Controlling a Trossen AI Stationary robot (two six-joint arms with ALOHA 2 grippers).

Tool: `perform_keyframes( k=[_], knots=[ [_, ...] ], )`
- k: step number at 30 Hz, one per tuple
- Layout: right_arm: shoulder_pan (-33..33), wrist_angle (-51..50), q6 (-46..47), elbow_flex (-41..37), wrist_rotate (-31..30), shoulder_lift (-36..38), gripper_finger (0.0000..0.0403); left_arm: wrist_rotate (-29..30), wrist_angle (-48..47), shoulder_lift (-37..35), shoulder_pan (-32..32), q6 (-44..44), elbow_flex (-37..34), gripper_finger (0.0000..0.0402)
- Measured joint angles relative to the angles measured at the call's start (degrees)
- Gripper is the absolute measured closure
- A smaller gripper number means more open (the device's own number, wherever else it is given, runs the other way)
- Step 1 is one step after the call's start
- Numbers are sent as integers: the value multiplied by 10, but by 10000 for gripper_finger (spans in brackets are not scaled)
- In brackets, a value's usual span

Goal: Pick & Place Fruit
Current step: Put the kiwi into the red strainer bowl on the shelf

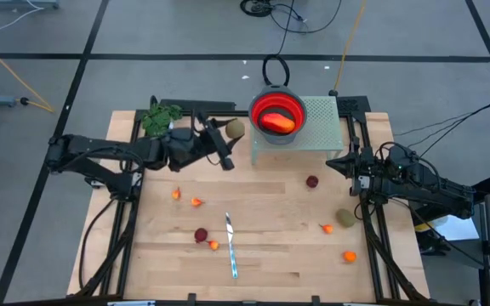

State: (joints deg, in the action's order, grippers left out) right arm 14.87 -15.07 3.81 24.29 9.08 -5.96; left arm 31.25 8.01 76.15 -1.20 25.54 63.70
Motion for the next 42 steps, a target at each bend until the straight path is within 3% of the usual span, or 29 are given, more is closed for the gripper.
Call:
perform_keyframes(
  k=[11,19,27,32,42],
  knots=[
    [0,0,0,0,0,0,403,-30,-2,106,-46,83,105,195],
    [0,-2,0,0,0,0,403,-40,-1,194,-82,92,200,193],
    [0,-2,0,0,0,0,403,-113,-11,250,-121,31,257,205],
    [0,-2,0,0,0,0,403,-137,-87,268,-139,-17,292,216],
    [0,-2,0,0,0,0,403,-165,-228,320,-159,-85,392,201]
  ],
)
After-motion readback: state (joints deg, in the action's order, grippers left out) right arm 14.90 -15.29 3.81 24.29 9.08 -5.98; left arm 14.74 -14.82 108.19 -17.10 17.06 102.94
